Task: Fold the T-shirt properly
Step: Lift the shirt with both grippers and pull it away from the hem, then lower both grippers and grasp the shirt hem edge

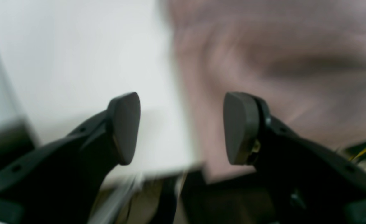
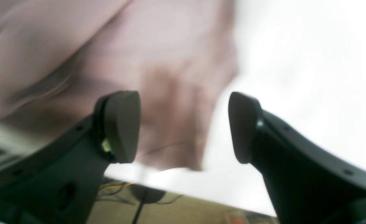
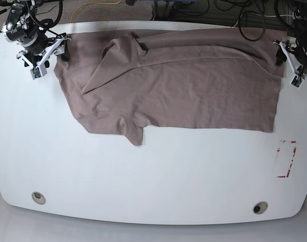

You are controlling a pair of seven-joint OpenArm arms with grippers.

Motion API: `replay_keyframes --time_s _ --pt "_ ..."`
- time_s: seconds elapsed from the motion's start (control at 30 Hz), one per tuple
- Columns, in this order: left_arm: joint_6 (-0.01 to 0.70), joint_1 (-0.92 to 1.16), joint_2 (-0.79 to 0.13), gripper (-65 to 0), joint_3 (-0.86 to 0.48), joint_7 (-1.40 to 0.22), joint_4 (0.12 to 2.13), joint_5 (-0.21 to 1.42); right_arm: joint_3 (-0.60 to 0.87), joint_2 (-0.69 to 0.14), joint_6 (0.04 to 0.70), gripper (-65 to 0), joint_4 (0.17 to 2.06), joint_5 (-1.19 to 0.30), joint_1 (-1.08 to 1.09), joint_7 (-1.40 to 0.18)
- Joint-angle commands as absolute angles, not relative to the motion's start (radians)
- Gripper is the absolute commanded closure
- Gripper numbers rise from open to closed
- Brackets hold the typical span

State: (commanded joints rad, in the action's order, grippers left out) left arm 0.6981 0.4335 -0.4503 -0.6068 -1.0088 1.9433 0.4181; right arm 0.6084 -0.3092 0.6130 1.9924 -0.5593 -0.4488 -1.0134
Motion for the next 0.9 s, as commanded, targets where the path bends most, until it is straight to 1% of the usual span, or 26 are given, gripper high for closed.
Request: replay_keyframes --time_s 0.23,0.4,0.57,0.7,0.83,0.9 --pt "0.698 0.308 -0.437 -39.0 -0.604 -1.009 1.939 0.410 0.608 -0.306 0.611 -42.3 1.968 -0.558 -0.349 -1.013" --pt "0.698 0.186 -0.400 -39.0 -0.604 -1.009 1.896 0.334 0.602 -0.300 0.611 -42.5 1.882 -0.558 -0.226 -1.013" --pt "0.698 0.056 -0.344 -39.0 -0.602 -1.007 1.804 0.202 0.595 -0.289 0.611 -42.3 1.736 -0.558 -0.093 -1.010" --pt "0.698 -0.045 -0.320 -39.0 -0.602 -1.004 1.709 0.116 0.575 -0.292 0.613 -42.3 1.620 -0.558 0.004 -1.006" --pt "0.698 -0.117 -0.312 -39.0 -0.602 -1.003 1.623 0.074 0.556 -0.308 0.616 -42.3 1.526 -0.556 0.074 -0.997" --pt "0.698 -0.159 -0.306 -39.0 -0.602 -1.003 1.577 0.064 0.529 -0.315 0.615 -42.3 1.468 -0.556 0.107 -0.964"
